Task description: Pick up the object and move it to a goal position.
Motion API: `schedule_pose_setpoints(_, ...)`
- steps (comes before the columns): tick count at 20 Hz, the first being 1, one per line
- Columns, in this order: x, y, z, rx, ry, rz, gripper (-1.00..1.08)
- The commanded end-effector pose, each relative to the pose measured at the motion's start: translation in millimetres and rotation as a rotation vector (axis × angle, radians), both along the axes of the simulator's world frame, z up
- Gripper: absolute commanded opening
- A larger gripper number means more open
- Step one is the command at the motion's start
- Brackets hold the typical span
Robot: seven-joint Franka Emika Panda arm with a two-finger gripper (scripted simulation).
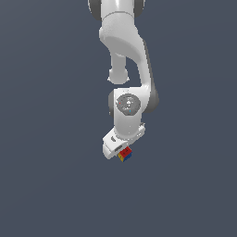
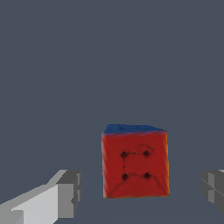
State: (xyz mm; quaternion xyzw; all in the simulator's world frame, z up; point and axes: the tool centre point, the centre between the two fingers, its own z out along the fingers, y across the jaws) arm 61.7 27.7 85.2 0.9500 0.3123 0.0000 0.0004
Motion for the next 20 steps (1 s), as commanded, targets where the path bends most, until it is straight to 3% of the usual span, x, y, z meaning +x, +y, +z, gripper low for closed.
schedule_pose_setpoints(1, 1, 1, -2, 0.001, 0.000, 0.012, 1.00)
schedule_pose_setpoints(20, 1, 1, -52, 0.001, 0.000, 0.013, 1.00)
